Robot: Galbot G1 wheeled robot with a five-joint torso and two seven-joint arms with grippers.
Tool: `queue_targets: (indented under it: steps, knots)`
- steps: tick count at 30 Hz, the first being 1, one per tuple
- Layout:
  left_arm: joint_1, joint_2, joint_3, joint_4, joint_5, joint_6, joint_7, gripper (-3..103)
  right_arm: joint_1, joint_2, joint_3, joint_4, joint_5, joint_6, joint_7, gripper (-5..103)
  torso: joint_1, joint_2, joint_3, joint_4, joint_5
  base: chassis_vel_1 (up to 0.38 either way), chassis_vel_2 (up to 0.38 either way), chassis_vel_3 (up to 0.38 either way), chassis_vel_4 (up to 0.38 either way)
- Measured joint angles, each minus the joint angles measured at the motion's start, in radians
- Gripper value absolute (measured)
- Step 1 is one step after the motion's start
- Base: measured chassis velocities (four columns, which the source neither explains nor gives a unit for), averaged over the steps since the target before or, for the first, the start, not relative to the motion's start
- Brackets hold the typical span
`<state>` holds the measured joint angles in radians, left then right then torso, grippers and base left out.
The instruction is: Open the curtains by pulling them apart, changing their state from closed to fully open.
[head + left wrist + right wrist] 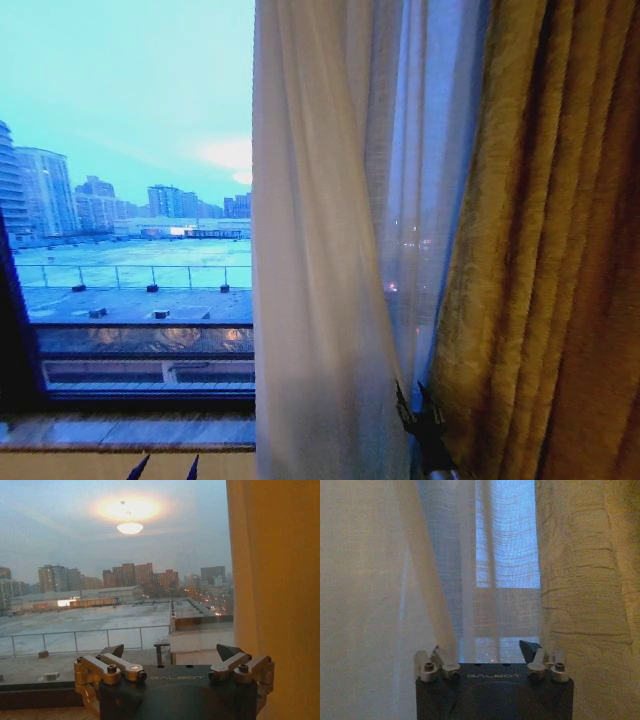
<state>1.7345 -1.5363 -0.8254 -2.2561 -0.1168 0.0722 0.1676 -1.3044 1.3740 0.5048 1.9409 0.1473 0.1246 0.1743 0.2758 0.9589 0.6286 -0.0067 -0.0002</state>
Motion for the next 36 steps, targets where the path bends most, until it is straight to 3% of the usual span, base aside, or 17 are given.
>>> queue_targets:
  steps: [4,6,9,20,24,36]
  knots:
    - [-0.003,0.001,0.0,0.002,-0.001,0.0,0.0,100,-0.001,0.0,0.0,-0.001,0.0,0.005,0.0,89,0.0,0.0,0.0,0.0001,-0.0001,0.0,0.0,0.0,0.0]
    - [-0.003,0.001,0.0,0.002,-0.001,0.0,0.0,100,0.0,0.0,0.0,-0.001,0.0,0.006,0.0,89,0.0,0.0,0.0,0.0001,-0.0001,0.0,0.0,0.0,0.0]
    - [-0.005,0.002,0.0,0.004,-0.002,0.0,0.0,100,0.0,0.0,0.0,-0.002,0.0,0.008,0.0,99,0.0,0.0,0.0,0.0,0.0,0.0,0.0,0.0,0.0]
    - [-0.003,0.008,-0.004,0.004,-0.004,0.001,0.0,100,-0.043,0.0,0.029,0.024,-0.013,0.006,-0.049,100,0.0,0.0,0.0,0.0,0.0,0.0,0.0,0.0,0.0]
    - [-0.003,0.012,-0.013,0.006,-0.008,0.001,-0.001,100,-0.124,0.0,0.06,0.092,0.03,-0.028,-0.084,100,0.0,0.0,0.0,0.0,-0.0001,0.0,0.0,0.0,0.0]
    - [-0.018,0.025,-0.032,0.012,-0.032,0.033,-0.025,100,-0.312,0.0,0.107,0.196,0.083,-0.067,-0.09,100,0.0,0.0,0.0,0.0001,0.0,0.0,0.0,0.0,0.0]
